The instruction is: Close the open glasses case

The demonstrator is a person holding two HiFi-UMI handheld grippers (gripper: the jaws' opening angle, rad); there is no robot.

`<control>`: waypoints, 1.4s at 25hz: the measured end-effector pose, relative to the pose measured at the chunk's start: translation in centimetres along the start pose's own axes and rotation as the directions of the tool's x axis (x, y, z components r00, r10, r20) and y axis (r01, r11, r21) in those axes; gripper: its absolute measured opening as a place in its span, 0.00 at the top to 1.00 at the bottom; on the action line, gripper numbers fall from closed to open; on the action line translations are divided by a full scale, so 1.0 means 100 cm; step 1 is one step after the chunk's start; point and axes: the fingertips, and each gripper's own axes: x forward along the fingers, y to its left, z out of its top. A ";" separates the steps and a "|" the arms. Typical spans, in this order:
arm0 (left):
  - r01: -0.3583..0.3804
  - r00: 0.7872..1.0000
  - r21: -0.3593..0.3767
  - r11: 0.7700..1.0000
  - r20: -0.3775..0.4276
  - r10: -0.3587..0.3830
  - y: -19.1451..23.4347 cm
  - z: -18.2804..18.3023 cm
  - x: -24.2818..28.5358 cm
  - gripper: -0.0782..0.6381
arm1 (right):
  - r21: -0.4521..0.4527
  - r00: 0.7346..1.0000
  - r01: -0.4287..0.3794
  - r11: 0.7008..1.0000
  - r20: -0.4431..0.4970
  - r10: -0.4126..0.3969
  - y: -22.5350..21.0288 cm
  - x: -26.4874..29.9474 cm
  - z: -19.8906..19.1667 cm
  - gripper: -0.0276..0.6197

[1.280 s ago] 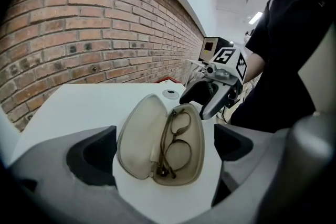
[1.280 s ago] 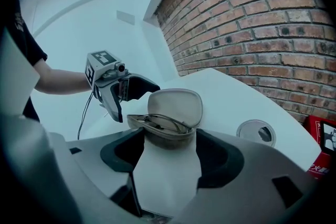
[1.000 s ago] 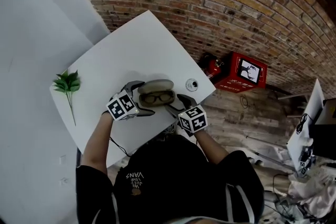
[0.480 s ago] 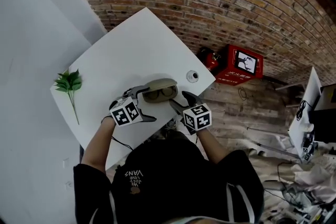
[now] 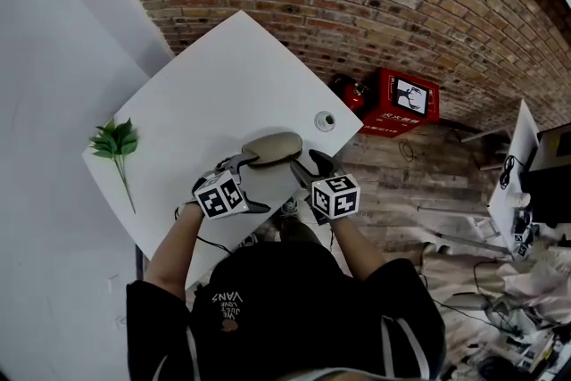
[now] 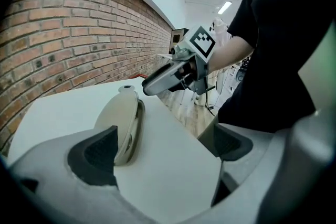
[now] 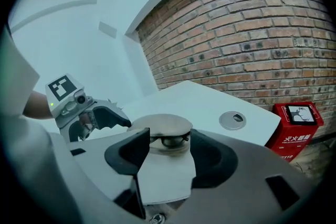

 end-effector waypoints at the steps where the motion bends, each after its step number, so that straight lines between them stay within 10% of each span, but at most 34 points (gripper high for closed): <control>1: 0.007 1.000 -0.001 1.000 -0.006 -0.007 -0.003 -0.002 0.002 0.09 | 0.000 1.000 0.006 1.000 0.004 -0.006 0.000 0.000 0.001 0.59; 35: -0.023 0.997 -0.033 0.999 -0.079 0.021 -0.007 -0.019 0.026 0.10 | -0.089 0.997 -0.011 0.996 -0.078 0.004 -0.001 0.035 -0.008 0.57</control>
